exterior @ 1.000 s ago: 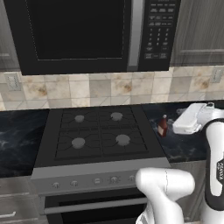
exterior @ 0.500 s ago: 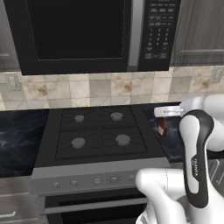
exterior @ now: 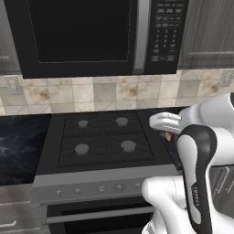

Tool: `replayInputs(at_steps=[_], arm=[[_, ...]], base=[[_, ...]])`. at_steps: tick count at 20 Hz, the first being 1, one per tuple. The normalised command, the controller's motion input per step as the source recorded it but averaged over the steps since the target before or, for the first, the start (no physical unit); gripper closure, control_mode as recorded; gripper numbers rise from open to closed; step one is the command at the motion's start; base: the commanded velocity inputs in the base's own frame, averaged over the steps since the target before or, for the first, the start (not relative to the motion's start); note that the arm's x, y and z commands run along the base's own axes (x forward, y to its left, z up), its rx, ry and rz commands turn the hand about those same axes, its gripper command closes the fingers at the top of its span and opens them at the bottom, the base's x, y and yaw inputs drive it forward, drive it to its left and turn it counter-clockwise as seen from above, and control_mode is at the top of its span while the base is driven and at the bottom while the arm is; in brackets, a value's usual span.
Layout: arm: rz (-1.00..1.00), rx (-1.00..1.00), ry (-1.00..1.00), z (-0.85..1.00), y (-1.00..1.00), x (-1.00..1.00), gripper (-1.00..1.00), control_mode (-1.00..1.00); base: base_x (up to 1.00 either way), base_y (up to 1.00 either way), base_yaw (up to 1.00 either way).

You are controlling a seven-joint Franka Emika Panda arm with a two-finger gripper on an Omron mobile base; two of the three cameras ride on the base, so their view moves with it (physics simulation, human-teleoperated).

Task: Collect the turmeric, ketchup, and shaker from the cabinet and place them next to the stove.

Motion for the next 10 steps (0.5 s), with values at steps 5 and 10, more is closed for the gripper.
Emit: replayInputs(at_steps=[5,10], arm=[[-0.09,0.02,0.08,0.00,0.07,-0.14,-1.00,-1.00],[0.00,0.00,0.00,0.00,0.00,0.00,-1.00,-1.00]], base=[[0.00,0.00,0.00],[0.00,0.00,0.00]])
